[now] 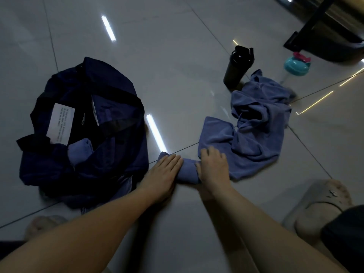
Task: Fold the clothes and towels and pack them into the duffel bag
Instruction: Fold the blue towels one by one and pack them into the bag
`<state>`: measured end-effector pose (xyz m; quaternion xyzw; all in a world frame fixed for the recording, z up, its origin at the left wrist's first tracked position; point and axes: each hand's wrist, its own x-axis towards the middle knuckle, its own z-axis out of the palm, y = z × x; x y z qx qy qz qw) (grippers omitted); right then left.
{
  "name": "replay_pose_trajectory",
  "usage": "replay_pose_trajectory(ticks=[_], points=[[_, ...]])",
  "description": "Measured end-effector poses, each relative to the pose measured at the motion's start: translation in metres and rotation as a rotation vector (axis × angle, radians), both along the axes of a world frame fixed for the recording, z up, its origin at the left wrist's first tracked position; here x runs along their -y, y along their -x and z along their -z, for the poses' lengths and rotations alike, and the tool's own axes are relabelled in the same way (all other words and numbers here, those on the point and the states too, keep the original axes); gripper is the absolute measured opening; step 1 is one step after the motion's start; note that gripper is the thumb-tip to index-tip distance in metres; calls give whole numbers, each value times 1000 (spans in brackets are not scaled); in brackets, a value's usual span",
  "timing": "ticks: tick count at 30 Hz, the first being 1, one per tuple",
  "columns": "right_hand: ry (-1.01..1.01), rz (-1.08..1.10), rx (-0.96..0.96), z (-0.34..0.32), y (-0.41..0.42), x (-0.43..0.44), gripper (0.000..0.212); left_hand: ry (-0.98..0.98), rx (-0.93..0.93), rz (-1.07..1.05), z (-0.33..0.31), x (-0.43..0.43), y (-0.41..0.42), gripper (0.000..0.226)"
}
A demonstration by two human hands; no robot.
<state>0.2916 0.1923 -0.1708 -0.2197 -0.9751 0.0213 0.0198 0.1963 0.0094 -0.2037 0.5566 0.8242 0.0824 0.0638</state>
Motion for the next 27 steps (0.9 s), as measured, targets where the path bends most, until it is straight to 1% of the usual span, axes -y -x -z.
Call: replay_pose_trajectory(ticks=[1, 2, 3, 4, 6, 7, 8, 9, 10, 11, 13, 16, 18, 19, 20, 21, 23, 24, 25, 26, 27], points=[[-17, -150, -35, 1, -3, 2, 29, 4, 30, -20, 0, -3, 2, 67], [11, -279, -24, 2, -8, 5, 29, 4, 63, -36, -1, -7, 2, 66], [48, -362, 14, 5, -14, 9, 36, -1, 88, -47, -2, -10, 3, 66], [84, -391, 63, 7, -19, 13, 47, -1, 103, -53, -5, -12, 4, 68], [114, -333, 159, 12, -28, 18, 73, 12, 111, -51, -10, -15, 4, 71], [114, -307, 188, 16, -29, 21, 79, 19, 114, -53, -11, -17, 5, 71], [147, -271, 200, 17, -28, 24, 76, 27, 120, -55, -12, -18, 6, 69], [248, -219, 163, 17, -24, 25, 66, 34, 126, -58, -13, -20, 8, 65], [371, -157, 146, 12, -19, 23, 50, 51, 129, -59, -14, -22, 10, 59], [436, -113, 143, 6, -13, 17, 35, 82, 128, -63, -18, -25, 13, 50], [558, -126, 234, -12, 0, 1, 22, 181, 193, -119, -37, -35, 23, 35], [776, -74, 322, -37, 6, -30, 11, 369, 520, -183, -75, -54, 46, 26], [1006, 38, 251, -59, 2, -43, 7, 384, 717, -231, -97, -59, 61, 19], [1114, 97, 201, -67, -1, -48, 9, 353, 808, -286, -107, -59, 67, 18], [1205, 134, 146, -75, -3, -51, 16, 297, 897, -354, -116, -57, 73, 18], [1257, 164, 99, -84, -5, -54, 22, 212, 992, -434, -123, -54, 77, 20], [1339, 236, -19, -98, -6, -55, 30, -25, 1161, -634, -132, -51, 79, 32], [1414, 275, -84, -104, -5, -54, 29, -158, 1227, -731, -136, -52, 77, 39], [1491, 296, -136, -110, -4, -53, 24, -272, 1247, -811, -140, -54, 72, 42], [1562, 307, -166, -116, -2, -50, 17, -356, 1206, -879, -144, -57, 66, 43], [1639, 317, -193, -123, 0, -46, 15, -397, 1093, -932, -148, -60, 62, 43]])
